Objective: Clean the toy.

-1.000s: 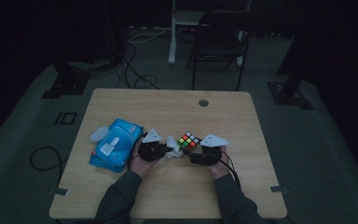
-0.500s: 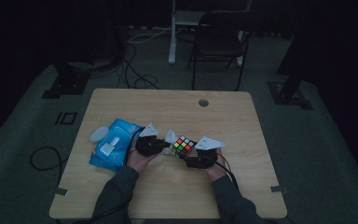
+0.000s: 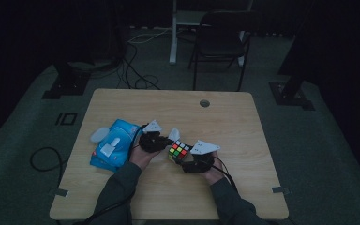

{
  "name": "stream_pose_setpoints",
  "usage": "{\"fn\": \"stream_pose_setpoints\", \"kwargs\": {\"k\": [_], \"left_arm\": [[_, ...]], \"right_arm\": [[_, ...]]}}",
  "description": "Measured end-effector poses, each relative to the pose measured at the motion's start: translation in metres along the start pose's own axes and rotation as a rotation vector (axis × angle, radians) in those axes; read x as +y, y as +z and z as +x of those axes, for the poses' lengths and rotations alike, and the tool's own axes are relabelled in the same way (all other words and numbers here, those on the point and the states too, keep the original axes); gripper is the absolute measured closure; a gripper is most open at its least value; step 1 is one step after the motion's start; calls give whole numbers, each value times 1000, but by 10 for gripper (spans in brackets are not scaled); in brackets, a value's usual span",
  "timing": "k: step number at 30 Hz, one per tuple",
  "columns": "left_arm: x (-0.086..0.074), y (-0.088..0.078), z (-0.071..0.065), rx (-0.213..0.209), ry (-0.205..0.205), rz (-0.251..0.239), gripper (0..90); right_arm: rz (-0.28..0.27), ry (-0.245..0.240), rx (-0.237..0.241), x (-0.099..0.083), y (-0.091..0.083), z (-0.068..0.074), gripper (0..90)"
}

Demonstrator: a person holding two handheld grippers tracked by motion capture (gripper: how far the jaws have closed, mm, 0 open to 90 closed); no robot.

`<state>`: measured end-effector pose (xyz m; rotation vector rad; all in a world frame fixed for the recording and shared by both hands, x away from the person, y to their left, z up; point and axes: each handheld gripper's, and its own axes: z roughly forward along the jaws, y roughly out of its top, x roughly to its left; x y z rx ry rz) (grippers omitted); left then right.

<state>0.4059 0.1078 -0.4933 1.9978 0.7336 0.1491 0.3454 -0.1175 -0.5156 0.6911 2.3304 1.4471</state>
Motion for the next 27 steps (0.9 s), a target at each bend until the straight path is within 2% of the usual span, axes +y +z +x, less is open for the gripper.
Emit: {"fn": "stream_pose_setpoints", "kwargs": {"k": [8, 13, 20, 27], "left_arm": [[6, 2, 1, -18, -6, -6, 855], [10, 2, 0, -29, 3, -8, 855], [17, 2, -7, -60, 24, -16, 853], [22, 4, -15, -94, 27, -26, 853]], "right_arm": [[6, -14, 24, -1, 4, 6, 342], [12, -22, 35, -2, 6, 8, 342], [18, -29, 38, -2, 8, 10, 342], [19, -31, 35, -3, 9, 10, 342]]}}
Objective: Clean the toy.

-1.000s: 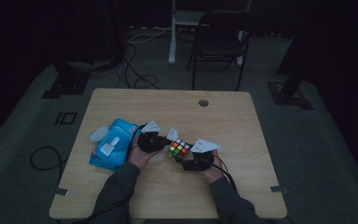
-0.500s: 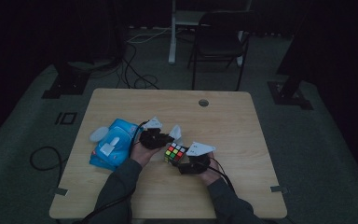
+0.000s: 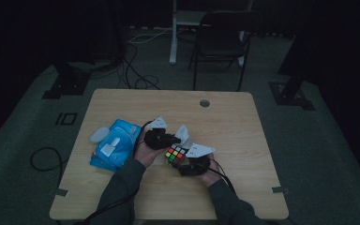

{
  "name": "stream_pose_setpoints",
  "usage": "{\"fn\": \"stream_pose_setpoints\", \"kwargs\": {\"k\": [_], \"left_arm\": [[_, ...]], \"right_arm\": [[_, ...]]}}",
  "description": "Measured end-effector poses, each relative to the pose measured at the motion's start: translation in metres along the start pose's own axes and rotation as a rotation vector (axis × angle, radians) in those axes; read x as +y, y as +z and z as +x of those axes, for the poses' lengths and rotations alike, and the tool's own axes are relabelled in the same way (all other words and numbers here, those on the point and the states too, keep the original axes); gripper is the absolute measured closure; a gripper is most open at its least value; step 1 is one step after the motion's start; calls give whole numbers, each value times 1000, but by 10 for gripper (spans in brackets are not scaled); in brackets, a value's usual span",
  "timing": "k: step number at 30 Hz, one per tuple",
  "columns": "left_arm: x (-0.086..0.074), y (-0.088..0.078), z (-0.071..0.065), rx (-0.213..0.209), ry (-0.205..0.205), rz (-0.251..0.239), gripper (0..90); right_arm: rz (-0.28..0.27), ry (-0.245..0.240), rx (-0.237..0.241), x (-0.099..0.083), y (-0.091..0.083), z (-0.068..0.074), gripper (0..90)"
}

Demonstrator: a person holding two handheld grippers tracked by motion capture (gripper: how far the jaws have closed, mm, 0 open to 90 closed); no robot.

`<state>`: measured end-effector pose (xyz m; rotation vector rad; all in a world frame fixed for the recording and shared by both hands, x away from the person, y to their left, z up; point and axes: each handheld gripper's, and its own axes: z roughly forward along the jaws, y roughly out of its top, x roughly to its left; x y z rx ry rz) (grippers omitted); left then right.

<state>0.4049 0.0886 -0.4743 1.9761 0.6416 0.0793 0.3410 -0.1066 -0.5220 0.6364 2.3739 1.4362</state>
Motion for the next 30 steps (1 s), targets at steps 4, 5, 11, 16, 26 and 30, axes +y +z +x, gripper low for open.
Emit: {"fn": "stream_pose_setpoints", "kwargs": {"k": [4, 5, 11, 16, 26, 30], "left_arm": [[2, 3, -3, -21, 5, 2, 853], [3, 4, -3, -22, 7, 3, 853], [4, 7, -5, -34, 11, 6, 853], [4, 8, -5, -33, 12, 12, 852], [1, 5, 2, -5, -9, 19, 853], [-1, 1, 7, 7, -21, 13, 853]], "right_arm": [[0, 2, -1, 0, 0, 0, 342], [0, 1, -1, 0, 0, 0, 342], [0, 0, -1, 0, 0, 1, 342], [0, 0, -2, 0, 0, 1, 342], [0, -2, -3, 0, 0, 0, 342], [-2, -3, -6, 0, -1, -1, 342]]}}
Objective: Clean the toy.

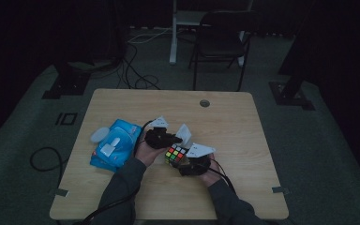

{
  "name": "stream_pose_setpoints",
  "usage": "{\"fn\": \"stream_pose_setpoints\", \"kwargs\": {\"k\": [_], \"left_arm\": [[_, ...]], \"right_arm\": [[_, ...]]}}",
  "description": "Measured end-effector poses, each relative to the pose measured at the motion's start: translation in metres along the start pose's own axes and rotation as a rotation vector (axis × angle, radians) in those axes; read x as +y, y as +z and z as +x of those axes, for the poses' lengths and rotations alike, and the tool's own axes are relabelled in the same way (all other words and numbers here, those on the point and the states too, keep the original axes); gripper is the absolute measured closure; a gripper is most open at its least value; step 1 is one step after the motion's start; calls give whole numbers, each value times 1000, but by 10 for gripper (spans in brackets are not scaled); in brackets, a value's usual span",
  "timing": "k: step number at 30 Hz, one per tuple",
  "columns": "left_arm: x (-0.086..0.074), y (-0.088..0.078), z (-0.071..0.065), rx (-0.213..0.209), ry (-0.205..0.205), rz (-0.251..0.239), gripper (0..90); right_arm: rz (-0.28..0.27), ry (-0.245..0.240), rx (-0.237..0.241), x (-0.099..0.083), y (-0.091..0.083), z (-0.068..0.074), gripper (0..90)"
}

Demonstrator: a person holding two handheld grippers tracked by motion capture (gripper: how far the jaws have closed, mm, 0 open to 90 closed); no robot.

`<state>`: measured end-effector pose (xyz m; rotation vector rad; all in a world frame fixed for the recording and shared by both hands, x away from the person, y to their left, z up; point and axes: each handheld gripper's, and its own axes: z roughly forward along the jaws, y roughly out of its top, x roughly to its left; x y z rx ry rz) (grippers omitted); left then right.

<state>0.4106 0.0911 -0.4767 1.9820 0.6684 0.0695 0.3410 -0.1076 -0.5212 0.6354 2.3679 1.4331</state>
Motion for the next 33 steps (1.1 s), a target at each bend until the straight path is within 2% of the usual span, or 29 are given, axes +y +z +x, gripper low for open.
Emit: {"fn": "stream_pose_setpoints", "kwargs": {"k": [15, 27, 33], "left_arm": [[-3, -14, 10, 25, -25, -3, 852], [0, -4, 5, -16, -20, 15, 852], [-1, 1, 3, -37, -31, 10, 851]], "right_arm": [[-2, 13, -24, -1, -4, -7, 342], [2, 6, -15, -2, -2, -6, 342], [3, 4, -18, -2, -2, -5, 341]]}}
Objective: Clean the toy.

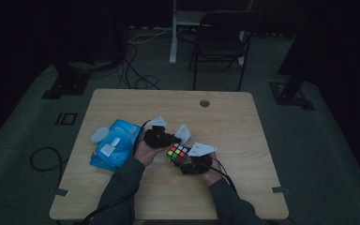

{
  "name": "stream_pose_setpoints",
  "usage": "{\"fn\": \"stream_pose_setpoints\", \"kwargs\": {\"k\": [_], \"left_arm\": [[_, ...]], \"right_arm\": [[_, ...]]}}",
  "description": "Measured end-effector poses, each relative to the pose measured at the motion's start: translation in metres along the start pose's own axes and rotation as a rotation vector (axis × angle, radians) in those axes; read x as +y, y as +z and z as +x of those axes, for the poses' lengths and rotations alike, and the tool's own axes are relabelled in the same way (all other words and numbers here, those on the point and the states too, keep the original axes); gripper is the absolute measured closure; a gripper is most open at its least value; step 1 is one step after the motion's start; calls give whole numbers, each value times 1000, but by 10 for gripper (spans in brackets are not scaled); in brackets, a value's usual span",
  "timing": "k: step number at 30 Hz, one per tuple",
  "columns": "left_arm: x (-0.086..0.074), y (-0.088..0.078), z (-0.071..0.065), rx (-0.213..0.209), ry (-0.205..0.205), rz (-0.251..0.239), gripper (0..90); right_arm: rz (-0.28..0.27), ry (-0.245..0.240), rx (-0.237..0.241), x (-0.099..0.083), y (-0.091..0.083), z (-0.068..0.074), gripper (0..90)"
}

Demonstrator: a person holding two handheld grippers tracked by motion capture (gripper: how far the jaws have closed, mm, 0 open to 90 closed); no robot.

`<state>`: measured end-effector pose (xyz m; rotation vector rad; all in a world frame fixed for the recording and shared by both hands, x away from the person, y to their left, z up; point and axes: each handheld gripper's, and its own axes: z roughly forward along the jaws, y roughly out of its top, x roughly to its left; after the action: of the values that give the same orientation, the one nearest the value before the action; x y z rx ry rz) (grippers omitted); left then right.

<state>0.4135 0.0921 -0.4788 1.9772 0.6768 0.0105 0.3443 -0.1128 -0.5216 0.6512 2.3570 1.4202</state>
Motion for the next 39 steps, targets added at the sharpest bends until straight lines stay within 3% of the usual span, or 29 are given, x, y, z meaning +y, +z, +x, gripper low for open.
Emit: {"fn": "stream_pose_setpoints", "kwargs": {"k": [7, 16, 28, 39], "left_arm": [[1, 5, -3, -32, -12, -8, 851], [5, 15, -11, -59, 7, 3, 850], [5, 16, -12, -65, -1, 2, 846], [5, 11, -9, -42, -1, -4, 846]], "right_arm": [[4, -4, 1, 0, 1, 2, 342], [3, -4, 0, 0, 1, 2, 342], [4, -3, -12, -1, 2, 2, 342], [6, -5, -19, 0, 1, 1, 342]]}}
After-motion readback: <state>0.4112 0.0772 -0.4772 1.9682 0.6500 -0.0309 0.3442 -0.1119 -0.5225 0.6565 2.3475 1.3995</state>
